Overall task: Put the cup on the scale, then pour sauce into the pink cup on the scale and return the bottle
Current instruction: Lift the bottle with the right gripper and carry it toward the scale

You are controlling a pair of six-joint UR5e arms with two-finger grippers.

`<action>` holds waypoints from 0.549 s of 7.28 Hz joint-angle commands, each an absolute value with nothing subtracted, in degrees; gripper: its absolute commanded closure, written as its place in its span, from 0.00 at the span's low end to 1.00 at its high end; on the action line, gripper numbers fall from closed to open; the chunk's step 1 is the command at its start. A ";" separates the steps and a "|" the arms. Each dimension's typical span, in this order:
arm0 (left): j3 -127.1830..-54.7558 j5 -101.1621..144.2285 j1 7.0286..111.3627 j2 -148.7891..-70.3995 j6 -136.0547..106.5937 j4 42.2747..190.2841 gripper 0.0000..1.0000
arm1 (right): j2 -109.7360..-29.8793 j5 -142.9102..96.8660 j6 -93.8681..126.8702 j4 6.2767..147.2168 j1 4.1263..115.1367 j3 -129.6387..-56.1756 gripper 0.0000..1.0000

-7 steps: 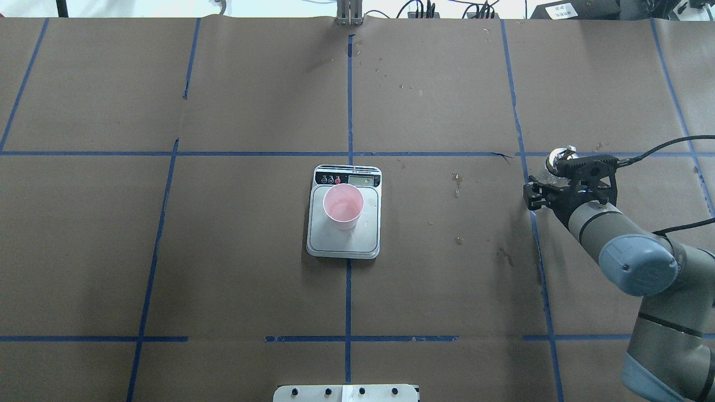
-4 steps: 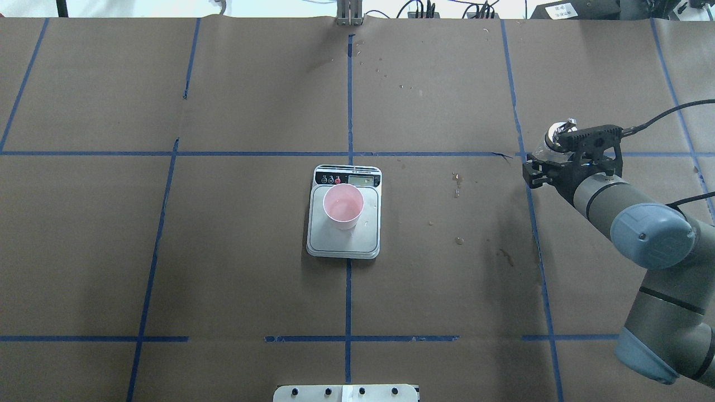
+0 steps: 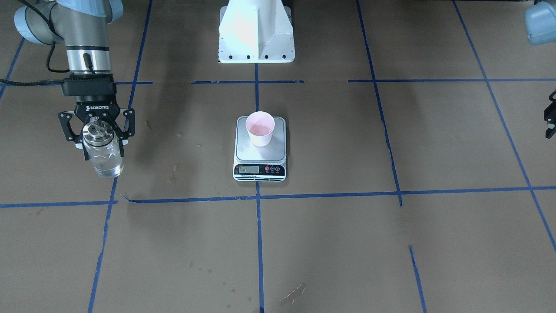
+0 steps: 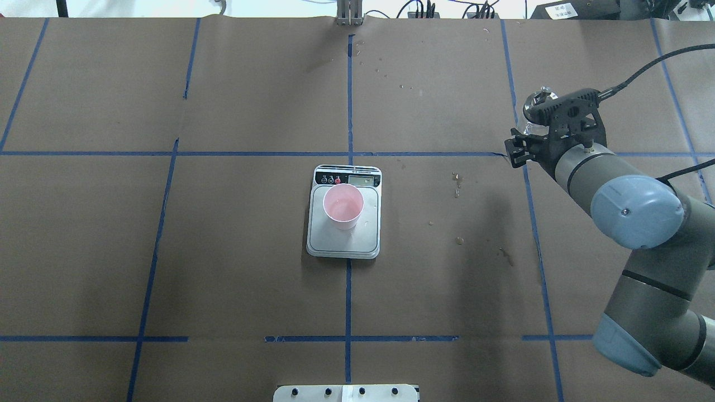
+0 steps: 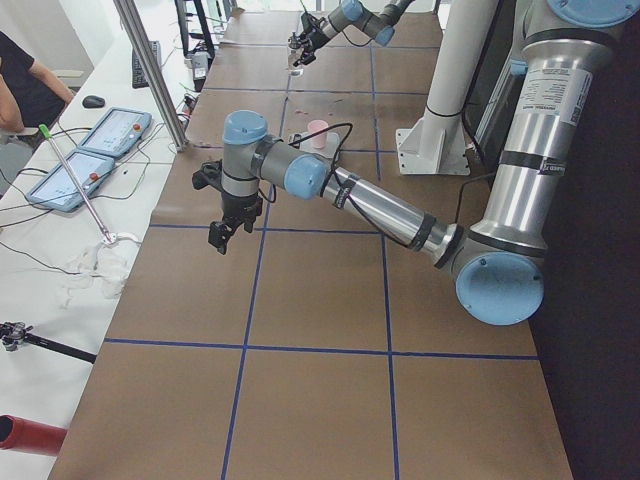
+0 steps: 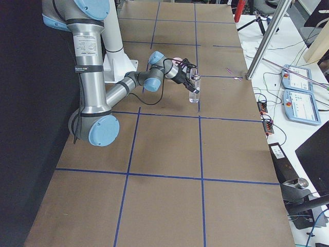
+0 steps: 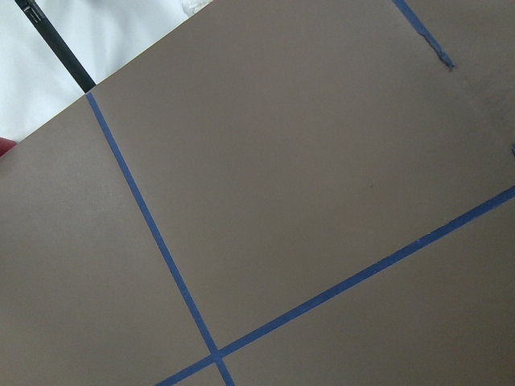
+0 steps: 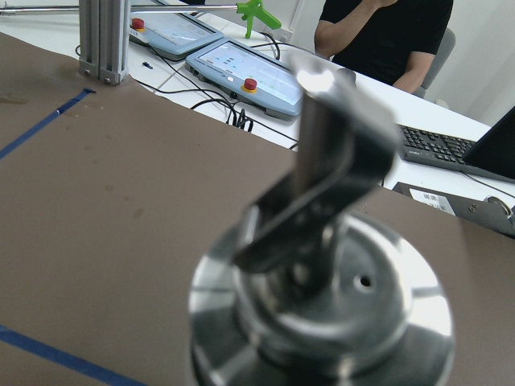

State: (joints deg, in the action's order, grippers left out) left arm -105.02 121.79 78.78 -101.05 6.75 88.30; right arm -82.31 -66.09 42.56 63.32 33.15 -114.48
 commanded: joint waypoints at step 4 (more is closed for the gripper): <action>-94.79 129.33 87.60 -98.70 17.86 88.34 0.00 | -72.43 -57.60 30.43 65.12 29.19 -112.68 1.00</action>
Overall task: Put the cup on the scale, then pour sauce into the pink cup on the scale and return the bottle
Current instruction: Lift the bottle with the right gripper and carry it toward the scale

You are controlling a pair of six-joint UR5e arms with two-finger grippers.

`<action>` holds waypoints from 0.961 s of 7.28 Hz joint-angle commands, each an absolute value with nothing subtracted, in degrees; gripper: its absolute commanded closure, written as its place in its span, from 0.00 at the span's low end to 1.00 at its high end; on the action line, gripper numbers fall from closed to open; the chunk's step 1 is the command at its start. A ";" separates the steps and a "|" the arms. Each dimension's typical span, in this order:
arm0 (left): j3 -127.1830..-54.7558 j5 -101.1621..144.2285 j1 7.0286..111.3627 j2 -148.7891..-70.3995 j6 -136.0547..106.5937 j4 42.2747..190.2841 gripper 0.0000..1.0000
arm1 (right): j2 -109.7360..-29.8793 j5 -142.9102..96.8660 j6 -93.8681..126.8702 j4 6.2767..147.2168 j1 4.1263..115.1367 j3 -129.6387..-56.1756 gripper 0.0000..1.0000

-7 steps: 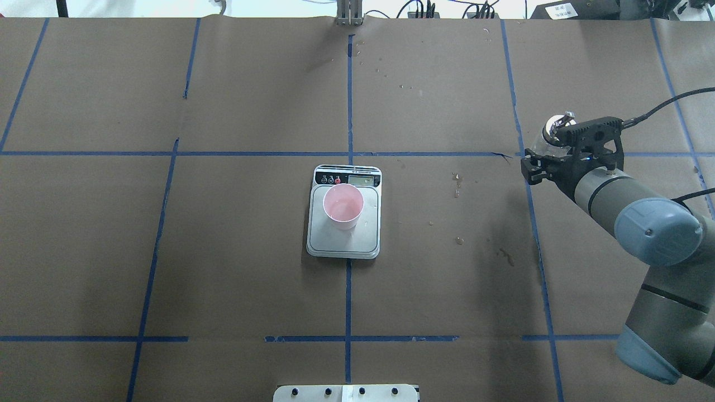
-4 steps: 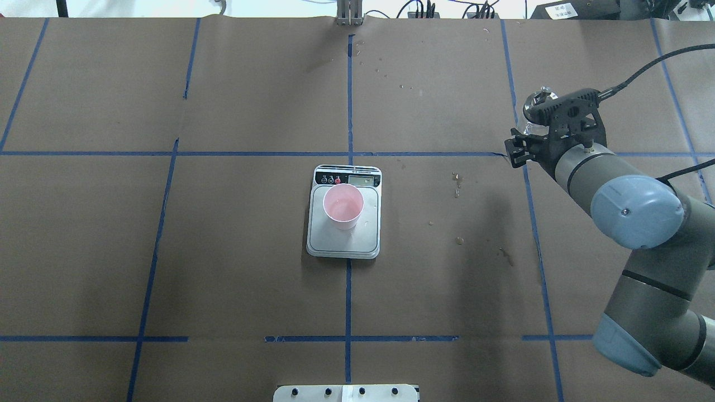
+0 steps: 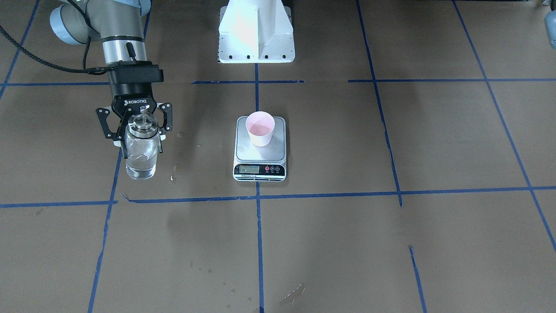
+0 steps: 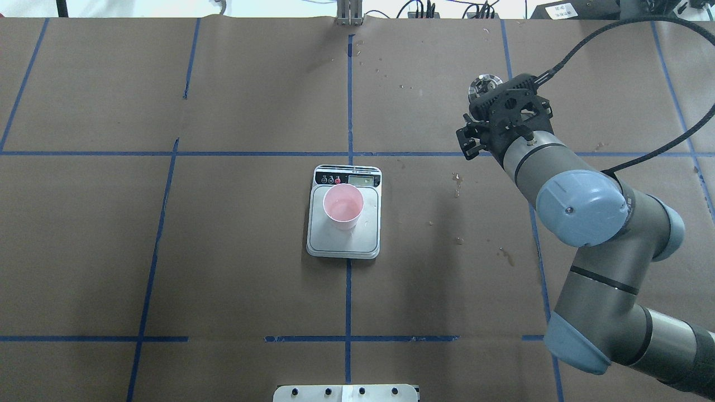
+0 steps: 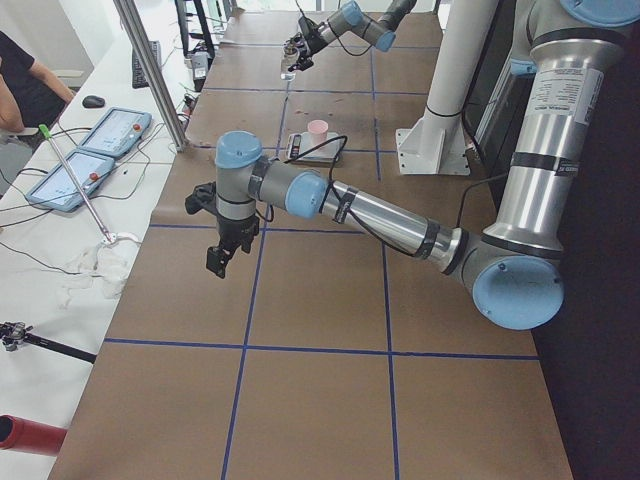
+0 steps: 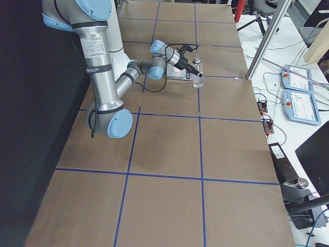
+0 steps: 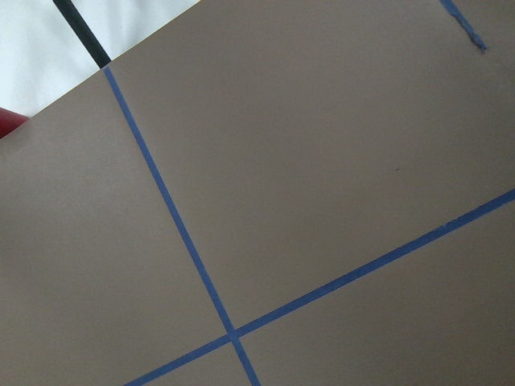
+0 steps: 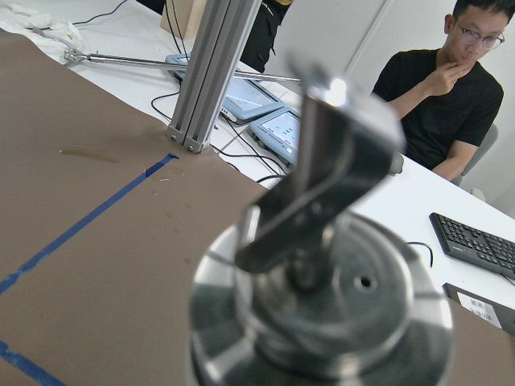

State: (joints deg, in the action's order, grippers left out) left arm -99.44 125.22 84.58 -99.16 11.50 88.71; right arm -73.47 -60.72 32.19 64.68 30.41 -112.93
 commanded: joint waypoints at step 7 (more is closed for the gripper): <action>-90.70 127.97 87.45 -95.36 18.90 93.34 0.00 | -69.36 -33.88 19.71 67.14 16.98 -101.19 1.00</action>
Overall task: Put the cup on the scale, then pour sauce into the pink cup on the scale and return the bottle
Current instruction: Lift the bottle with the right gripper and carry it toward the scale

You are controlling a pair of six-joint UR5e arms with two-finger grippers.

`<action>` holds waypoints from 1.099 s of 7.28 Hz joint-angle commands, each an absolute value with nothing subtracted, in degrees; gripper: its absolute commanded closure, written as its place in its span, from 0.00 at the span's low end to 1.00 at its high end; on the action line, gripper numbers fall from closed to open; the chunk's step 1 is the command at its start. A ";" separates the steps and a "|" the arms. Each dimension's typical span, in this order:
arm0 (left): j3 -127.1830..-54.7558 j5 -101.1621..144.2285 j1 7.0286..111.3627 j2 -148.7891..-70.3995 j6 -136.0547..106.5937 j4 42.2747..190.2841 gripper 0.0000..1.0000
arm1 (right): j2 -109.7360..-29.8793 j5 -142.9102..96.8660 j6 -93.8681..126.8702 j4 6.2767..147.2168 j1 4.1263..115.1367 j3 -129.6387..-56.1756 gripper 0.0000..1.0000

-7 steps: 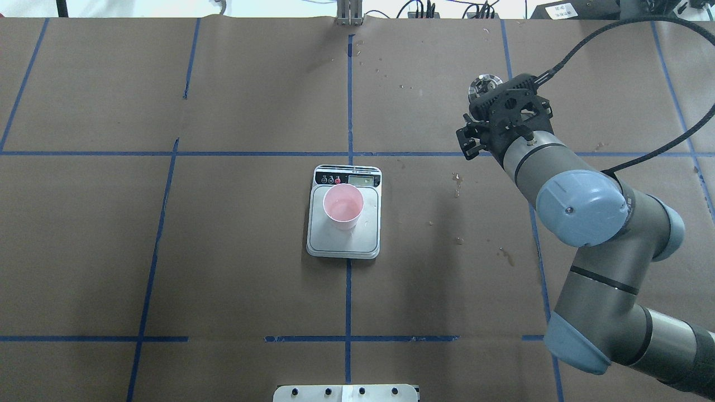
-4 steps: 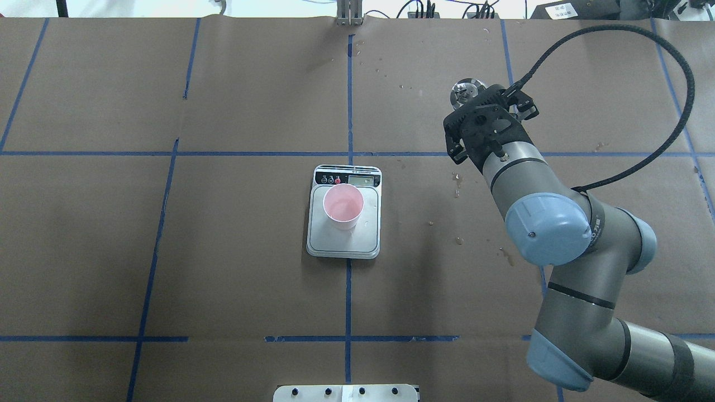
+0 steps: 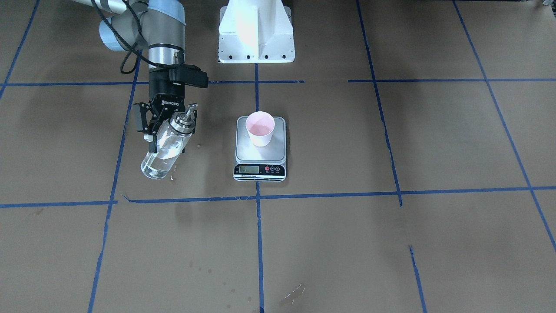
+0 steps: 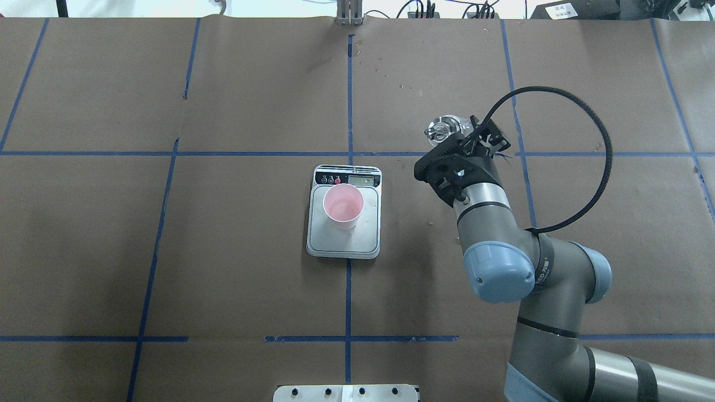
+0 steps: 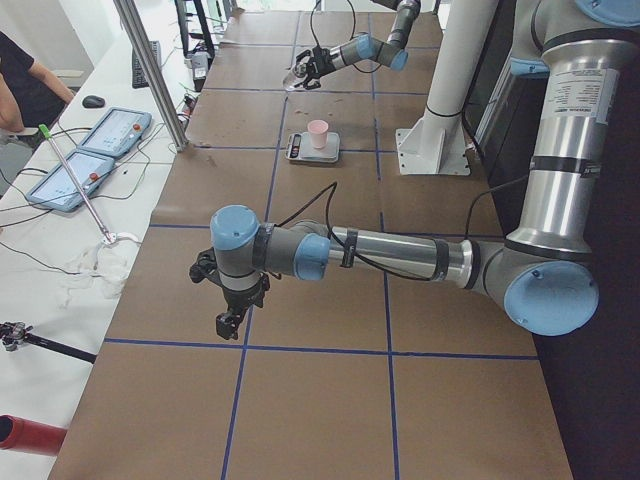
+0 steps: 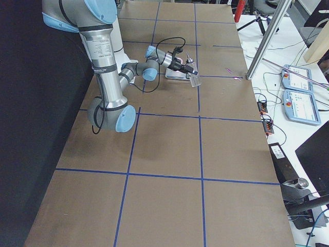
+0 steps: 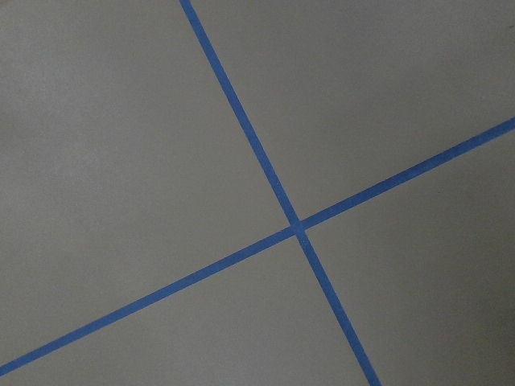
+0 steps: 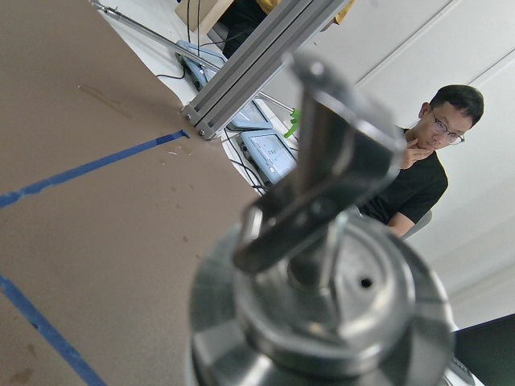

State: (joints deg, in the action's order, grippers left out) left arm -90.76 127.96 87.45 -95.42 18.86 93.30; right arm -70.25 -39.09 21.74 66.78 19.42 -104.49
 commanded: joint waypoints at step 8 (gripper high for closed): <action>-90.35 127.97 87.45 -95.36 18.98 93.51 0.00 | -60.74 -22.85 6.42 80.42 14.15 -94.84 1.00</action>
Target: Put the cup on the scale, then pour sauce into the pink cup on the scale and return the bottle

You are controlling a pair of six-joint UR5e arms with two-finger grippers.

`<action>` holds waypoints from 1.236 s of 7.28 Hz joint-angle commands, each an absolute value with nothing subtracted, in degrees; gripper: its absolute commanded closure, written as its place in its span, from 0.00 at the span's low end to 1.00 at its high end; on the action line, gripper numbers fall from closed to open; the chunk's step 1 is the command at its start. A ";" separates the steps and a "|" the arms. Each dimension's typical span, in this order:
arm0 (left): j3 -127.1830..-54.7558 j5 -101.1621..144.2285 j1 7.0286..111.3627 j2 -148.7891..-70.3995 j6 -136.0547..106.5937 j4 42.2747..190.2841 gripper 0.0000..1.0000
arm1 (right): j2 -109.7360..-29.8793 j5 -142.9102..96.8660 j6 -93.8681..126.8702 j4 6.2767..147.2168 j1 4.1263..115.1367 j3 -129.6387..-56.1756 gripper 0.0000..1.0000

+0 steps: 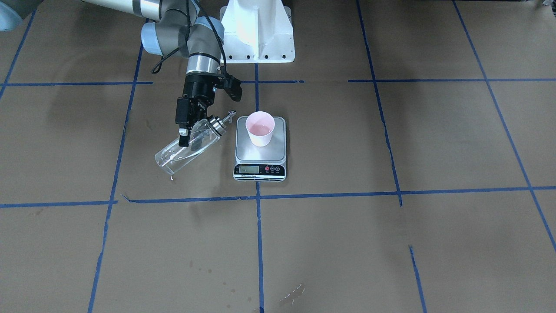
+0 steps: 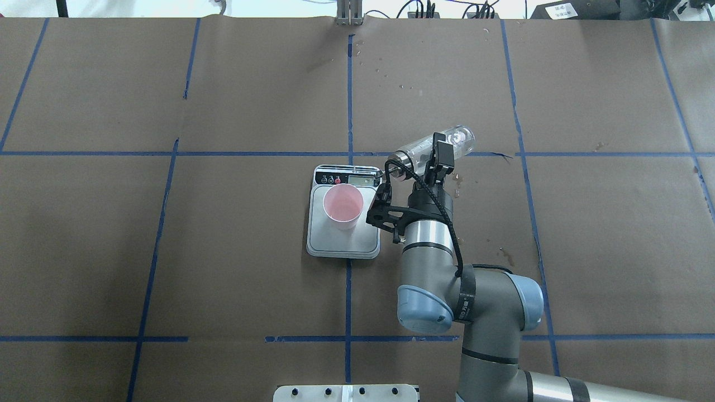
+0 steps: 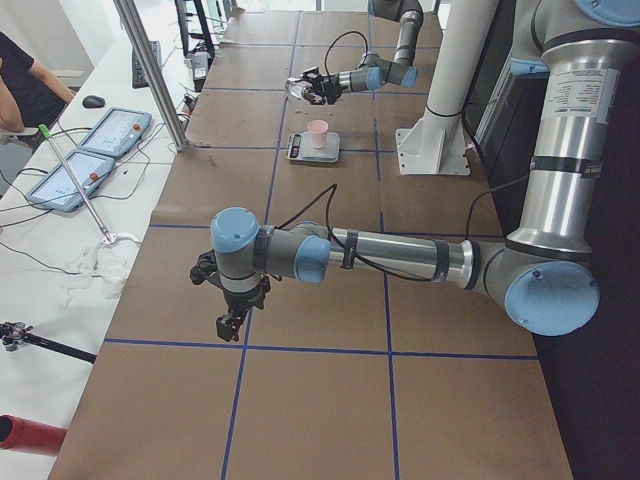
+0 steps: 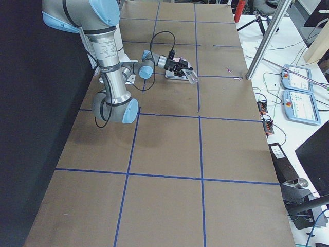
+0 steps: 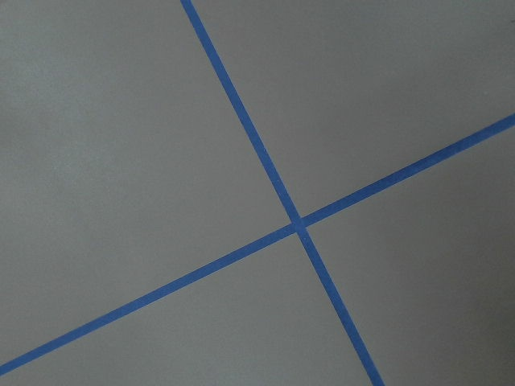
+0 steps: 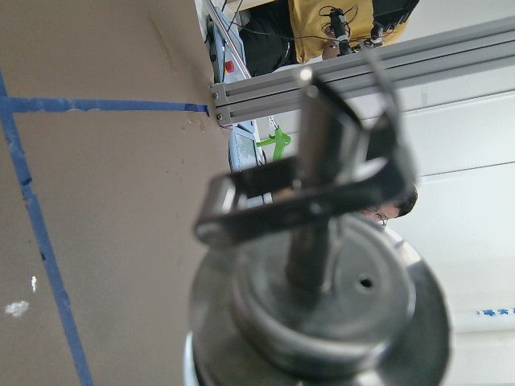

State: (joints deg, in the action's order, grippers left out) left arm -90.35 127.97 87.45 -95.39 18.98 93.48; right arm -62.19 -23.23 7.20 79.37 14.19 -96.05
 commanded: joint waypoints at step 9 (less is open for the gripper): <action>-90.18 127.97 87.45 -95.45 18.98 93.16 0.00 | -57.67 -13.90 -14.84 81.81 14.15 -92.12 1.00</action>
